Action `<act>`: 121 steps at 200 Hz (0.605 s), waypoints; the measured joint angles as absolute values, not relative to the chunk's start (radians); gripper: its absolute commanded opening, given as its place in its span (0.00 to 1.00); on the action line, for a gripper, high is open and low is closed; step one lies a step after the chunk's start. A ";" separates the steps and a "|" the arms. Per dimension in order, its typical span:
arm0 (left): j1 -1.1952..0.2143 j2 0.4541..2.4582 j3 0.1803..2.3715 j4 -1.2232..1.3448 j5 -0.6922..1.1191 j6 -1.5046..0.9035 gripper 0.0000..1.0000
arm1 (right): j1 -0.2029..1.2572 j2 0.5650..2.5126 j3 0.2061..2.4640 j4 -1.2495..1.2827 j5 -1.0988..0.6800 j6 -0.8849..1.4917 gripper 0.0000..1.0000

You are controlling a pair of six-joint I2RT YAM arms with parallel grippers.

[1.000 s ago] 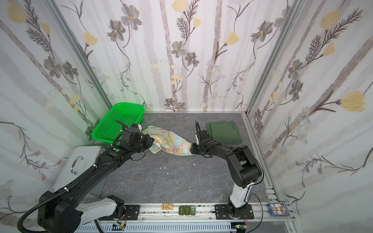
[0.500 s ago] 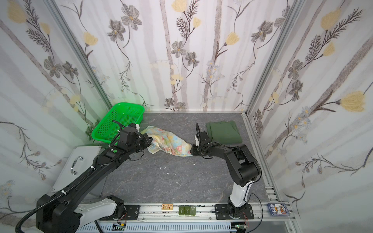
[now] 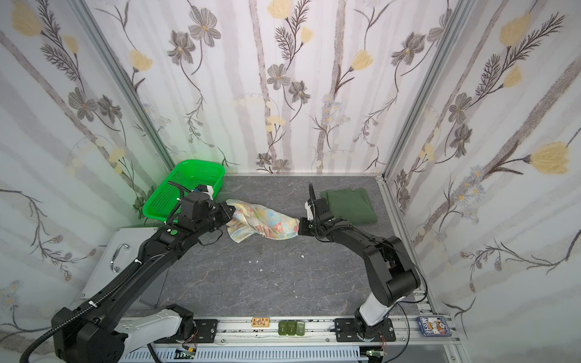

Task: Fold and stack skirts
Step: Flatten out the skirt at the center of the table.

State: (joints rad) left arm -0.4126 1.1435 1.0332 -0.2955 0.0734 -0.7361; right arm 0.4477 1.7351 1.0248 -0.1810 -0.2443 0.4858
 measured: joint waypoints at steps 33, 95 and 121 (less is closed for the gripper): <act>-0.411 1.143 1.139 -0.293 0.045 -0.706 0.00 | 0.418 1.558 1.134 -0.265 -0.202 0.468 0.00; -0.411 1.039 1.209 -0.297 0.014 -0.669 0.00 | 0.410 1.320 1.255 -0.419 -0.163 0.428 0.00; -0.411 0.978 1.211 -0.307 0.027 -0.661 0.00 | 0.408 1.213 1.255 -0.466 -0.155 0.428 0.00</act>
State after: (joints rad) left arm -0.4114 0.9779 1.2114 -0.3065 0.0273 -0.6609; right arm 0.4084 1.2133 1.2549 -0.4664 -0.1547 0.4278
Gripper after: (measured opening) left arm 0.052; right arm 0.050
